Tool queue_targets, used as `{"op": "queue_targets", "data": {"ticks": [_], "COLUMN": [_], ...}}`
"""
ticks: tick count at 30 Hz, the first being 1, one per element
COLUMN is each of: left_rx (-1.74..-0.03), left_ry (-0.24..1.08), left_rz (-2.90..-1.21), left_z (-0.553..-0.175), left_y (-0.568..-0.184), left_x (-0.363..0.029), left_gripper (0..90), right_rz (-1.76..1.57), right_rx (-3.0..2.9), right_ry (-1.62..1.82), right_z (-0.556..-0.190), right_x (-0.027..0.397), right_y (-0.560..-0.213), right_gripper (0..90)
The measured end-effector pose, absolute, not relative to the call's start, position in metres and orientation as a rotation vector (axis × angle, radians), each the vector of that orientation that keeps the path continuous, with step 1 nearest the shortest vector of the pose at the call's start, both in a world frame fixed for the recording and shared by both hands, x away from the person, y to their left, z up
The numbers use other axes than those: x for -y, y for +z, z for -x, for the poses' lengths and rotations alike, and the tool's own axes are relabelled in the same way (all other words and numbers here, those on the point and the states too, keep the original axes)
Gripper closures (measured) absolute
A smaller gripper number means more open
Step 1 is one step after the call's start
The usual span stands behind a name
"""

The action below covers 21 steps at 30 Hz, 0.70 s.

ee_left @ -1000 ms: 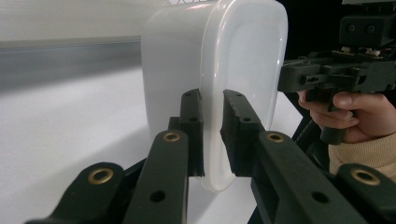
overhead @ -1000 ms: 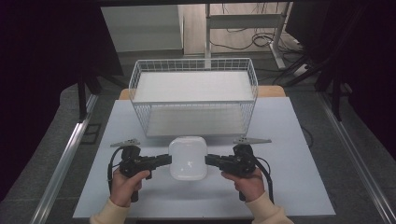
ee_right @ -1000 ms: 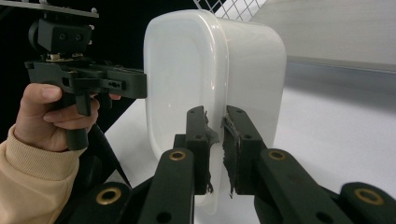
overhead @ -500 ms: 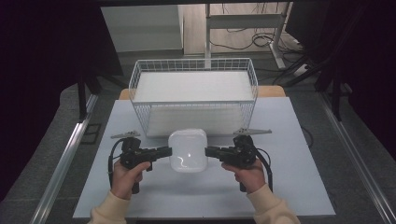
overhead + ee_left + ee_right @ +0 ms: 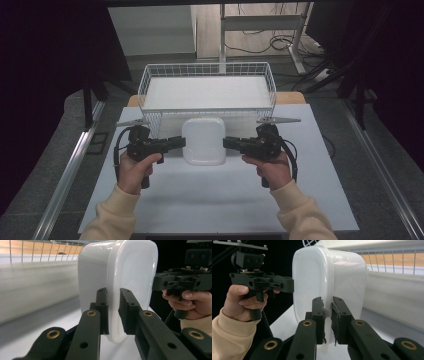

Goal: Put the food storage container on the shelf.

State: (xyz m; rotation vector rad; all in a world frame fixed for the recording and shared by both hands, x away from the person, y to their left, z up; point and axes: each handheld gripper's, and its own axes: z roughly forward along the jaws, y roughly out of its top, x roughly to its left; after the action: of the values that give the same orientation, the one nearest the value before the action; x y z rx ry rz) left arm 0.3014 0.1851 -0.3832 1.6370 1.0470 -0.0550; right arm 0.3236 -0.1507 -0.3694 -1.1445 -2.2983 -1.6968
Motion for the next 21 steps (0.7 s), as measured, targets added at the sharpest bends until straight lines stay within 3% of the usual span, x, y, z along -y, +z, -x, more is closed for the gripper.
{"op": "queue_targets", "data": {"ticks": [21], "left_rx": [-1.009], "left_ry": [0.008], "left_rz": [-1.632], "left_z": [-0.331], "left_y": [-0.326], "left_x": [-0.185], "left_gripper": [78.8], "right_rz": [1.101], "right_rx": [2.285], "right_ry": [-1.766], "right_z": [-0.356], "right_x": [0.152], "right_y": [-0.317], "right_gripper": [81.0]}}
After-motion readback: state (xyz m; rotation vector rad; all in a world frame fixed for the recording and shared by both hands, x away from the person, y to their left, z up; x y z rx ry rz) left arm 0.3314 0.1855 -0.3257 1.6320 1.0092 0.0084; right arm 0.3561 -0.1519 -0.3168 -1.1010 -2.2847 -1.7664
